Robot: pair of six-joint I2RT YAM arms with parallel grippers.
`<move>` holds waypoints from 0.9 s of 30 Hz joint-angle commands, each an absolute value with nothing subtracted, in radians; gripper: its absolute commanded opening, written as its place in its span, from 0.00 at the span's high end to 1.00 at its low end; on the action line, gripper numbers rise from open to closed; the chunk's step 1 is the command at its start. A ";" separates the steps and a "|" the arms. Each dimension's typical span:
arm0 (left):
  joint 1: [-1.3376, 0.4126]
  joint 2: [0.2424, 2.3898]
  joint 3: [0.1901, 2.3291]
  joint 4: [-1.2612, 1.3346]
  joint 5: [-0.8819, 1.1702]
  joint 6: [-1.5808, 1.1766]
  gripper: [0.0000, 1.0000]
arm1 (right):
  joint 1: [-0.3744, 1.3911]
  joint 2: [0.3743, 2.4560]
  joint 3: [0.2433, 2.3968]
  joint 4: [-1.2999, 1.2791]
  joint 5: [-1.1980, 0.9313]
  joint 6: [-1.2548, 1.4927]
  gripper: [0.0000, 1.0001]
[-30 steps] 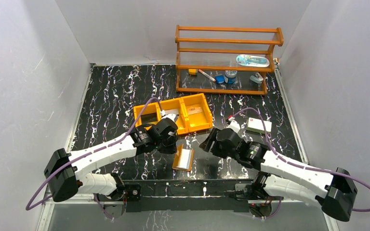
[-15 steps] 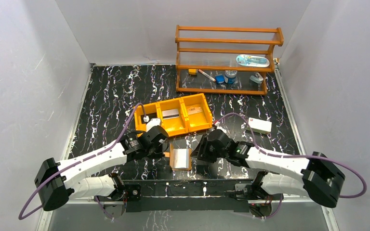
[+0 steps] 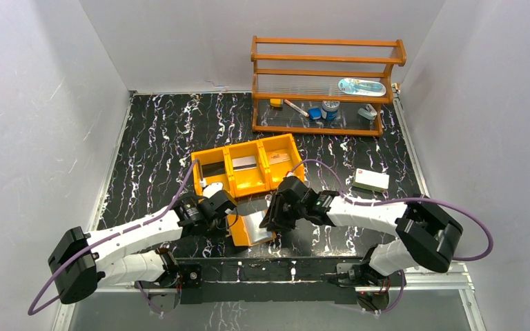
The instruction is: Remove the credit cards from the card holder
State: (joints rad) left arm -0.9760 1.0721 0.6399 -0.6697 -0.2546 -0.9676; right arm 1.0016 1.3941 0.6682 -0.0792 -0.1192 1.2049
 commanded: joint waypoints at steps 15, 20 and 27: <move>-0.972 1.058 0.661 -0.722 -0.192 -0.951 1.00 | 0.974 1.504 0.865 -0.363 -0.055 1.052 0.50; -0.972 1.071 0.623 -0.668 -0.192 -0.954 1.00 | 0.963 1.530 0.891 -0.312 -0.124 0.997 0.48; -0.972 1.109 0.621 -0.637 -0.191 -0.947 1.00 | 0.965 1.538 0.902 -0.321 -0.133 0.994 0.50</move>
